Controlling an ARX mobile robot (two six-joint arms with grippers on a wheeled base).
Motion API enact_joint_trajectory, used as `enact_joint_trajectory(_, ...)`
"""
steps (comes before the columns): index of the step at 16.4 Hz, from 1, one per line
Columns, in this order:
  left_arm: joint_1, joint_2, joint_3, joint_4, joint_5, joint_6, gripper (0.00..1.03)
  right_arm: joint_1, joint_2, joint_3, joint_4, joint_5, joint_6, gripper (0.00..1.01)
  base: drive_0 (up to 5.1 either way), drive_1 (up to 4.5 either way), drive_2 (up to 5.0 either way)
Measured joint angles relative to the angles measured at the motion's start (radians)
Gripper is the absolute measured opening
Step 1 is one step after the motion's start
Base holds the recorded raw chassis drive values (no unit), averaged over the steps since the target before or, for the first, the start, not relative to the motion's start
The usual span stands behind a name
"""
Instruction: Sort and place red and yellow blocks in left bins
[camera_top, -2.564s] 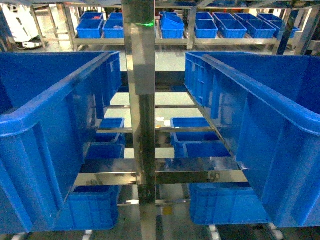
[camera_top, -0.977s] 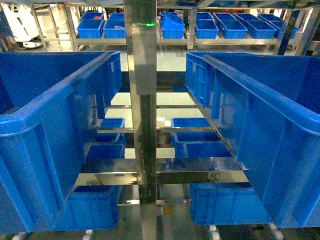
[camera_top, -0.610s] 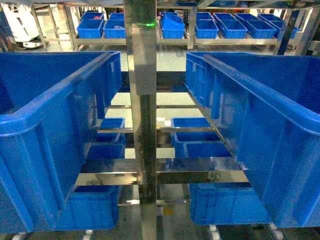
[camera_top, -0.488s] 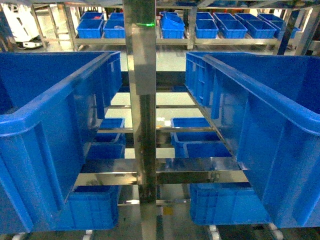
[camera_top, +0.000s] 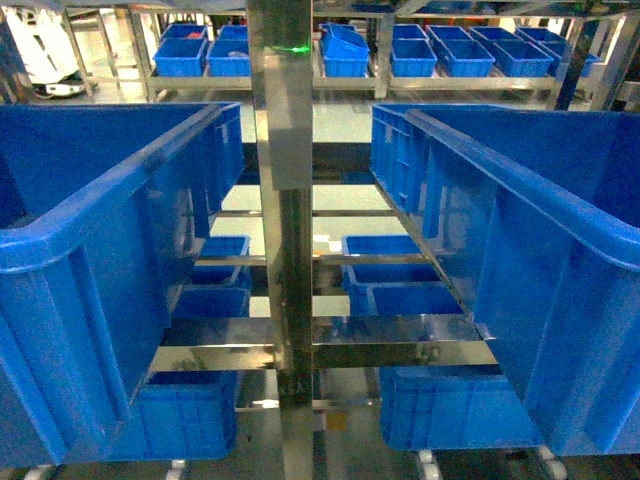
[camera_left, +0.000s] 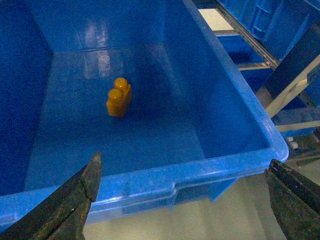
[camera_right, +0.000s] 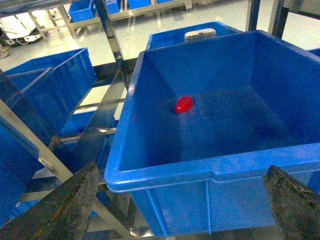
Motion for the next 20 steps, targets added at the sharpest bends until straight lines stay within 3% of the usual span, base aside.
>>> enact_joint_trajectory(1,-0.004,-0.014,-0.025,0.088,-0.016,-0.006,0.96,0.001,-0.019,-0.045,0.136,0.033,-0.033,0.93,0.0,0.0,0.0)
enact_joint_trajectory(2,-0.024,-0.095,-0.154,0.357,-0.079,-0.048,0.85,-0.007,-0.072,-0.119,0.263,0.048,-0.103,0.82,0.0,0.0,0.0)
enact_joint_trajectory(3,-0.041,-0.167,-0.268,0.51,-0.105,-0.073,0.76,-0.027,-0.108,-0.179,0.326,0.043,-0.15,0.73,0.0,0.0,0.0)
enact_joint_trajectory(5,-0.069,-0.231,-0.394,0.691,-0.126,-0.096,0.6,-0.06,-0.135,-0.242,0.36,0.021,-0.2,0.56,0.0,0.0,0.0)
enact_joint_trajectory(7,-0.096,-0.274,-0.475,0.772,-0.152,-0.107,0.38,-0.097,-0.181,-0.303,0.367,-0.031,-0.225,0.34,0.0,0.0,0.0)
enact_joint_trajectory(8,-0.124,-0.294,-0.513,0.773,-0.197,-0.113,0.29,-0.161,-0.201,-0.325,0.369,-0.098,-0.233,0.25,0.0,0.0,0.0)
enact_joint_trajectory(9,-0.188,-0.317,-0.549,0.776,-0.25,-0.115,0.18,-0.204,-0.221,-0.343,0.374,-0.106,-0.236,0.14,0.0,0.0,0.0)
enact_joint_trajectory(10,-0.207,-0.342,-0.579,0.785,-0.248,-0.114,0.06,-0.202,-0.243,-0.365,0.375,-0.121,-0.241,0.01,0.0,0.0,0.0)
enact_joint_trajectory(11,-0.202,-0.366,-0.6,0.789,-0.261,-0.117,0.02,-0.194,-0.262,-0.386,0.376,-0.122,-0.243,0.02,0.0,0.0,0.0)
enact_joint_trajectory(19,-0.2,-0.507,-0.716,0.763,-0.259,-0.117,0.02,-0.196,-0.375,-0.467,0.34,-0.123,-0.244,0.02,0.0,0.0,0.0)
enact_joint_trajectory(20,-0.2,-0.519,-0.724,0.757,-0.259,-0.117,0.02,-0.196,-0.433,-0.465,0.251,-0.123,-0.244,0.02,0.0,0.0,0.0)
